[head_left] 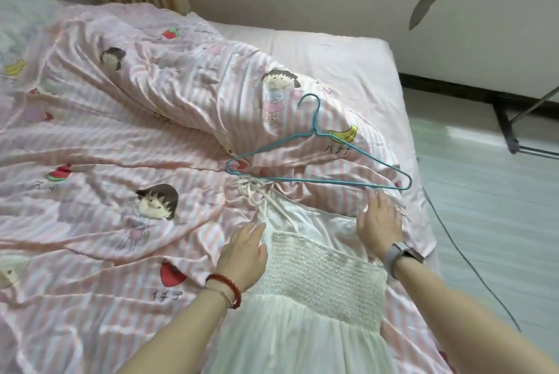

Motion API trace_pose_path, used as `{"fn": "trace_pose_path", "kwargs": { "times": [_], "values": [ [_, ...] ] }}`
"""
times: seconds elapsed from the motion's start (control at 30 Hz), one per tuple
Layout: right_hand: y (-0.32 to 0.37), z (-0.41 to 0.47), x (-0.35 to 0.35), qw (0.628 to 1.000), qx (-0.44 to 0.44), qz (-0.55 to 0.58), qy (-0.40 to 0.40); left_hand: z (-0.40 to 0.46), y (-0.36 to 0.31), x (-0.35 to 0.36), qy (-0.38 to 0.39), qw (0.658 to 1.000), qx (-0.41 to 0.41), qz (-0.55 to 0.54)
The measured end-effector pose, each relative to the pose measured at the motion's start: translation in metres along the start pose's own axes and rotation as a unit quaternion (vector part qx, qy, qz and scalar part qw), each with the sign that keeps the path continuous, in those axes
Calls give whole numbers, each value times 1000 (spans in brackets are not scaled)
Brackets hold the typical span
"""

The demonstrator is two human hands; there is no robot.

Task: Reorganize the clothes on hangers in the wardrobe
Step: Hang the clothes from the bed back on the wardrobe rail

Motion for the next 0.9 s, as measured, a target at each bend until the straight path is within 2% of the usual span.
{"fn": "trace_pose_path", "kwargs": {
  "times": [0.17,0.3,0.37,0.43,0.57,0.67,0.73,0.8,0.9],
  "values": [
    [-8,77,1,998,8,-56,-15,42,-2,48,67,998,-6,1],
    [-11,108,-16,995,5,-62,-76,60,5,47,71,997,-8,15],
    [-10,120,-20,996,-11,-73,-52,65,9,38,66,998,-11,17],
    [-5,118,-23,998,-23,-38,-47,67,10,26,39,999,-10,22],
    [2,82,-34,987,-39,52,-144,66,0,-23,-117,993,2,28],
    [18,50,-48,967,-124,98,-202,65,-4,-63,-209,977,1,38],
    [30,36,-64,949,-178,109,-239,66,0,-81,-210,975,-16,68],
    [42,24,-81,933,-216,119,-262,66,7,-91,-180,979,-29,95],
    [53,16,-108,924,-224,140,-276,57,14,-110,-150,984,-35,93]
  ]
}}
Point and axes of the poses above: each hand's wrist, its own z-axis towards the middle knuckle, its own x-axis out of the palm, y = z × x, the point moved 9 cm from there along z, towards the middle knuckle, and after that the axes turned 2 degrees about x, right-handed, at the moved point
